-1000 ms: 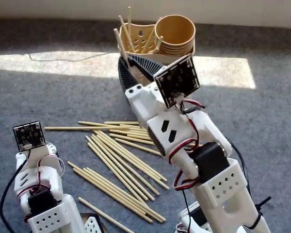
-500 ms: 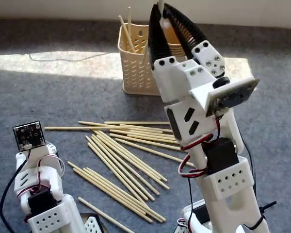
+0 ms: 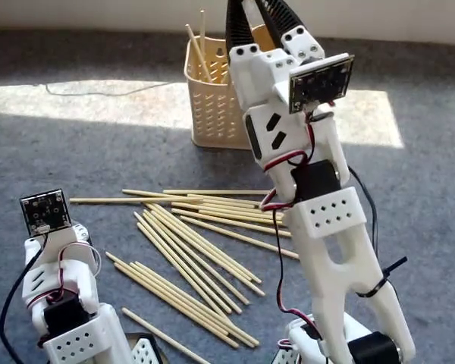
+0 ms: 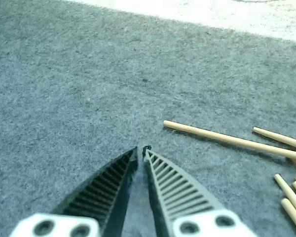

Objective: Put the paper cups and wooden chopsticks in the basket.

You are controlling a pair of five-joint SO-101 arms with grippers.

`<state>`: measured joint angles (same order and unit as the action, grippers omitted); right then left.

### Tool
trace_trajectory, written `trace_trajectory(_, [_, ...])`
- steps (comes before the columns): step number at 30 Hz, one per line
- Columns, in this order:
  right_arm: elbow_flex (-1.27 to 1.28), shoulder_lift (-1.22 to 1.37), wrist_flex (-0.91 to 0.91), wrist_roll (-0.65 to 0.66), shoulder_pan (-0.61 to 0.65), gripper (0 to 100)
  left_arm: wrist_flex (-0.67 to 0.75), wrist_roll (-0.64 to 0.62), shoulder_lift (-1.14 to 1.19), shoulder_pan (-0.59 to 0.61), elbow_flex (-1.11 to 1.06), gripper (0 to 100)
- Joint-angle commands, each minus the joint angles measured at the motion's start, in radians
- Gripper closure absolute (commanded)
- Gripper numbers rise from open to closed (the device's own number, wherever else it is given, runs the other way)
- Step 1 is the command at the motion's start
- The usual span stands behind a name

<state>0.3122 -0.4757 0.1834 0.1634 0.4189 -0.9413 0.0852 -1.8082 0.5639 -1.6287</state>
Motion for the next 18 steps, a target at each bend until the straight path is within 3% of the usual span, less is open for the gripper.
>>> trace_trajectory(1, [-0.085,-0.008,0.039,-0.008,-0.013,99.2,0.015,0.006,-0.012,-0.025,0.022,96])
trace_trajectory(18, [-0.067,0.062,0.039,-0.008,-0.013,99.2,0.015,0.006,-0.012,-0.025,0.022,96])
